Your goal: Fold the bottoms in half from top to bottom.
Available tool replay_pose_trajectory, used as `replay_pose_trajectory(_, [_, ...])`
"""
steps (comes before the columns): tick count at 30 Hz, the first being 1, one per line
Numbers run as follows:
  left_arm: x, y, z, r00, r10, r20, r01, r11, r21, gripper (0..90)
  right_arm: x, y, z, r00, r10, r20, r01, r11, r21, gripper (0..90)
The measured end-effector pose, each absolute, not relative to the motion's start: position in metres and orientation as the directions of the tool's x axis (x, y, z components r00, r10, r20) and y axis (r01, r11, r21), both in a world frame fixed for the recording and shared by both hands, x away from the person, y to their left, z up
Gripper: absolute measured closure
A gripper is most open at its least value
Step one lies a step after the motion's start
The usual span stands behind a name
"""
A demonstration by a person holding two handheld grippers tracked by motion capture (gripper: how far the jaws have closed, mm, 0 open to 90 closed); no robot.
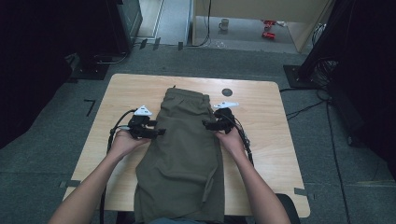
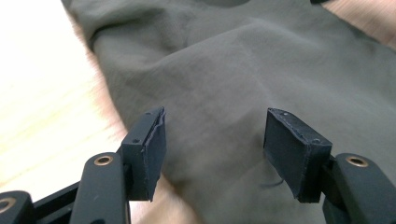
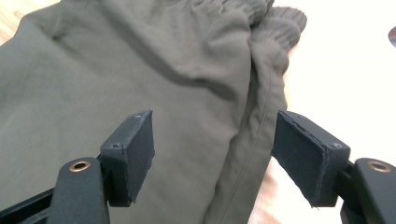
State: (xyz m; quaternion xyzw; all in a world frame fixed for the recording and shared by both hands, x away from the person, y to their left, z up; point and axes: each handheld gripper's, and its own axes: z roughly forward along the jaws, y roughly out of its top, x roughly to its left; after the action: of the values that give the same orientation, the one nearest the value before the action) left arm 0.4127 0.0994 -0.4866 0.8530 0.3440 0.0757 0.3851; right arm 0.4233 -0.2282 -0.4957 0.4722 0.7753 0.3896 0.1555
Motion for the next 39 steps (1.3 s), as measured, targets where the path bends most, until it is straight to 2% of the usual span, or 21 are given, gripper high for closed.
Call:
replay_pose_trajectory(7, [0.438,0.093,-0.488,0.743,0.654,-0.144,0.535,-0.451,0.714,39.5,0.444,-0.224,-0.496,-0.507,0.853,0.121,0.609,0.255,0.751,30.0])
replay_pose_trajectory(16, [0.464,0.092,-0.485,0.731,0.665,-0.151,0.538,-0.427,0.726,39.4,0.452,-0.226,-0.507,-0.48,0.869,0.118,0.597,0.225,0.77,33.0])
replay_pose_trajectory(19, [0.467,0.09,-0.484,0.724,0.676,-0.137,0.509,-0.391,0.767,40.2,0.46,-0.224,-0.505,-0.476,0.867,0.15,0.636,0.221,0.739,31.2])
replay_pose_trajectory(21, [0.468,0.089,-0.487,0.727,0.674,-0.135,0.498,-0.381,0.779,40.0,0.465,-0.223,-0.502,-0.477,0.867,0.142,0.625,0.221,0.748,32.2])
replay_pose_trajectory(24, [0.48,0.088,-0.488,0.721,0.674,-0.159,0.55,-0.417,0.724,40.1,0.472,-0.22,-0.499,-0.473,0.871,0.133,0.625,0.226,0.747,31.5])
replay_pose_trajectory(27, [0.489,0.088,-0.487,0.714,0.681,-0.163,0.557,-0.412,0.721,41.7,0.478,-0.217,-0.497,-0.47,0.874,0.123,0.623,0.23,0.747,30.8])
replay_pose_trajectory(36, [0.508,0.088,-0.485,0.684,0.702,-0.2,0.584,-0.361,0.727,37.5,0.49,-0.218,-0.498,-0.444,0.887,0.13,0.615,0.196,0.763,32.4])
replay_pose_trajectory(39, [0.512,0.084,-0.492,0.684,0.707,-0.182,0.594,-0.393,0.702,36.7,0.492,-0.219,-0.504,-0.433,0.892,0.126,0.634,0.202,0.747,31.3])
